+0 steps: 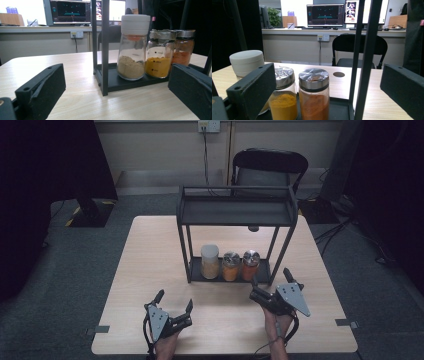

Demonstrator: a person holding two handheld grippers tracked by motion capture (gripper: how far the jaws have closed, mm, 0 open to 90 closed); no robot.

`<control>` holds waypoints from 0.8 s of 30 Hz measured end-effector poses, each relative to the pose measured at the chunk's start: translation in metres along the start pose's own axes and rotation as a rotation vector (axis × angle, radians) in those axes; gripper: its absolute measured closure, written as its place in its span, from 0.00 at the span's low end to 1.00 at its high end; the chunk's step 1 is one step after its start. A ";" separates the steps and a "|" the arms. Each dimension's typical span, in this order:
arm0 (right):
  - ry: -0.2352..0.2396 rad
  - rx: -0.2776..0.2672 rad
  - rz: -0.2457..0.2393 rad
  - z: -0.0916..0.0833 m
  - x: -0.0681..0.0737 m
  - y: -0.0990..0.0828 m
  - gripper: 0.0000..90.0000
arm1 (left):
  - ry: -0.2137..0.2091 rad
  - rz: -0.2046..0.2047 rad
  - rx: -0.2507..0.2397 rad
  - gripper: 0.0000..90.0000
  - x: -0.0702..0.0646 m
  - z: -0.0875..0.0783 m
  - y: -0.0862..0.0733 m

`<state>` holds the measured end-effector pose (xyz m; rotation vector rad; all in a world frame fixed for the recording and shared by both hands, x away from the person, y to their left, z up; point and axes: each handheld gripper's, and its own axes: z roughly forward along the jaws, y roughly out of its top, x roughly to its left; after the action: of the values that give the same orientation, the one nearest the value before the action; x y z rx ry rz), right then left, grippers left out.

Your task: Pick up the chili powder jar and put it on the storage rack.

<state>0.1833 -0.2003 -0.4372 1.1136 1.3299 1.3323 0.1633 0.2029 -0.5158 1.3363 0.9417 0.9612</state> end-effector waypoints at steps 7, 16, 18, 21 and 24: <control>-0.008 -0.014 0.019 -0.009 -0.003 -0.003 0.00 | -0.002 0.001 0.002 0.01 0.000 0.000 0.000; -0.027 -0.014 0.034 -0.020 -0.003 -0.011 0.00 | -0.002 0.001 0.002 0.01 0.001 0.000 0.000; -0.031 -0.012 0.038 -0.022 -0.003 -0.013 0.00 | -0.002 0.001 0.003 0.01 0.001 0.000 0.000; -0.043 -0.009 0.041 -0.028 -0.002 -0.017 0.00 | -0.002 0.000 0.003 0.01 0.000 0.000 0.001; -0.050 -0.006 0.048 -0.031 -0.002 -0.019 0.00 | -0.002 0.000 0.003 0.01 0.000 0.000 0.000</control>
<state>0.1537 -0.2079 -0.4565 1.1734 1.2695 1.3340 0.1637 0.2032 -0.5153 1.3395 0.9415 0.9591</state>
